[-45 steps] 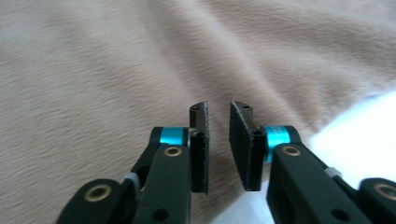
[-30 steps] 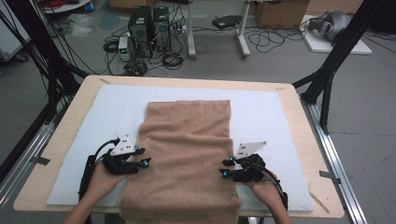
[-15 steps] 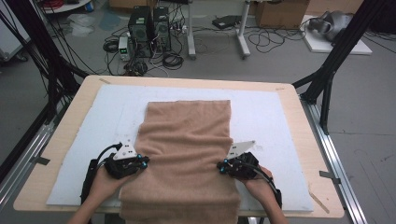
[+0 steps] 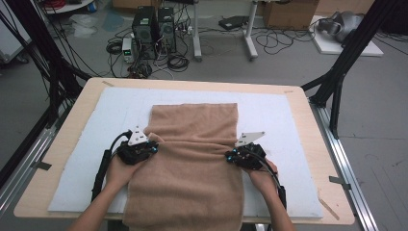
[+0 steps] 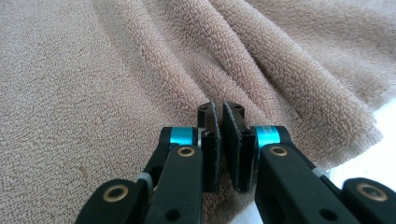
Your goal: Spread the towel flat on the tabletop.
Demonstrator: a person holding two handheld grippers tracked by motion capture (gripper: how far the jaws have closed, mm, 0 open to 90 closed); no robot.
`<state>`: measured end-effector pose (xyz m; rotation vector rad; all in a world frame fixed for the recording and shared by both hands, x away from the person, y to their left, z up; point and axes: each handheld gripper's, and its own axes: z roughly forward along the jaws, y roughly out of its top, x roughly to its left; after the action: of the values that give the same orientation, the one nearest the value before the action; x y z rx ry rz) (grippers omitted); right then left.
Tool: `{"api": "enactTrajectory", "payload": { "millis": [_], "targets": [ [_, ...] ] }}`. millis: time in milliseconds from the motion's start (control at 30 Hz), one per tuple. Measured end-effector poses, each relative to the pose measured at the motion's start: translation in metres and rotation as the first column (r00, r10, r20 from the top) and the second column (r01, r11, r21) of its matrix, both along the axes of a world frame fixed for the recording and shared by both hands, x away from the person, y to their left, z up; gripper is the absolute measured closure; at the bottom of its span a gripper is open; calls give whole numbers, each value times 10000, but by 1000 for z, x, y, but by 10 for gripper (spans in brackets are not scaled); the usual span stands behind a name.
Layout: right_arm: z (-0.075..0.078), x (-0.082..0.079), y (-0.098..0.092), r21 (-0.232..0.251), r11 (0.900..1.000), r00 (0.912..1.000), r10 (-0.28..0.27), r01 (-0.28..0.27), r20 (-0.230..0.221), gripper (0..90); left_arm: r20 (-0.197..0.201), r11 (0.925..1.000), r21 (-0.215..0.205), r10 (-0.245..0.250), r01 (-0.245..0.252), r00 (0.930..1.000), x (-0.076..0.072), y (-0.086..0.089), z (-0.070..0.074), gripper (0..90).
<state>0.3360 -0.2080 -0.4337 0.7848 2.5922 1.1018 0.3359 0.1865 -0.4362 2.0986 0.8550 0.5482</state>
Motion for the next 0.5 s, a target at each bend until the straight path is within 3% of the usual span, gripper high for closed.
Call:
{"api": "enactTrajectory", "payload": {
  "millis": [100, 267, 367, 500],
  "targets": [
    [7, -6, -3, 199, 9998, 9999, 72, -74, 134, 757, -49, 9998, -122, -154, 153, 9999, -6, 6, 6, 694],
    [17, -24, -7, 527, 9965, 9978, 633, -642, 196, 698, 50, 9951, -306, -936, 937, 9956, -33, 16, 19, 612],
    [16, -38, -7, 472, 9957, 9967, 788, -796, 194, 658, -1, 9907, -195, -1344, 1343, 9909, -48, 17, 17, 573],
    [15, -49, -10, 476, 9966, 9973, 658, -673, 337, 626, -297, 9883, -107, -1522, 1520, 9879, -59, 18, 4, 539]
  ]
}}
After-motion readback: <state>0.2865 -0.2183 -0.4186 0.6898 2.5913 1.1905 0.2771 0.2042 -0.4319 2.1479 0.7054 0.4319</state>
